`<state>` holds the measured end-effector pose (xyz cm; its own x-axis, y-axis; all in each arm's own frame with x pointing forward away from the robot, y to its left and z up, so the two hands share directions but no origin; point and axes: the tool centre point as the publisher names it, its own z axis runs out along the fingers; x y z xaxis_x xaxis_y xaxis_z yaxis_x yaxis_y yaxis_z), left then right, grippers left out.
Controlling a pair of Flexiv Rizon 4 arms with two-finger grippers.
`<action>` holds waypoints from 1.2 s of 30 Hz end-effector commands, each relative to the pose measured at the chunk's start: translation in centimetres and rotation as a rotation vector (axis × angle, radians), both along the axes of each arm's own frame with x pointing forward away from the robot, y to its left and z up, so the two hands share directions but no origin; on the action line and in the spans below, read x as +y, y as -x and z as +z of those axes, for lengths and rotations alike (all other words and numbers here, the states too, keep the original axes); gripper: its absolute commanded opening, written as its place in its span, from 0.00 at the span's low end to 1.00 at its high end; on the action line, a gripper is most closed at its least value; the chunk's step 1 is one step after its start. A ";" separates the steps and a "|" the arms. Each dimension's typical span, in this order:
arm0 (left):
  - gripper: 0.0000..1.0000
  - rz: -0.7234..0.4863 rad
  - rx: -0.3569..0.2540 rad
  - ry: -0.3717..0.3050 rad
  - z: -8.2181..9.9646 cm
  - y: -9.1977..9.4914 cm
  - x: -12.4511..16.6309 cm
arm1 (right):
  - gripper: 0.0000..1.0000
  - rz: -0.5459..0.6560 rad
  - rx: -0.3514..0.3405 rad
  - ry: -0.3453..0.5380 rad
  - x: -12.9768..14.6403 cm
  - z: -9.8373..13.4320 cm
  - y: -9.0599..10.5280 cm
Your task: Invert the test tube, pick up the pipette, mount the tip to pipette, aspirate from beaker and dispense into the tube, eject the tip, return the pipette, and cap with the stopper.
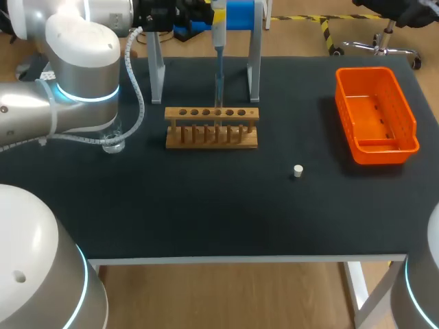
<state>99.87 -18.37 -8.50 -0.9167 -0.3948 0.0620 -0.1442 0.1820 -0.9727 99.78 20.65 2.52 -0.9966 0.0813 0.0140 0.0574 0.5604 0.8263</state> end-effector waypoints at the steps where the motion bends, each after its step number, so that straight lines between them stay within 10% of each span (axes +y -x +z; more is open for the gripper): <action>1: 0.00 0.002 -0.001 0.002 0.0 -0.1 -0.1 | 1.00 -0.012 -0.014 0.009 -2.2 0.8 1.0; 19: 0.00 0.002 -0.001 0.002 0.0 -0.1 -0.1 | 1.00 0.052 -0.030 0.015 -10.2 -6.0 4.4; 36: 0.00 0.002 -0.001 0.002 0.0 -0.1 -0.1 | 1.00 0.145 0.019 0.062 -8.5 -16.6 6.0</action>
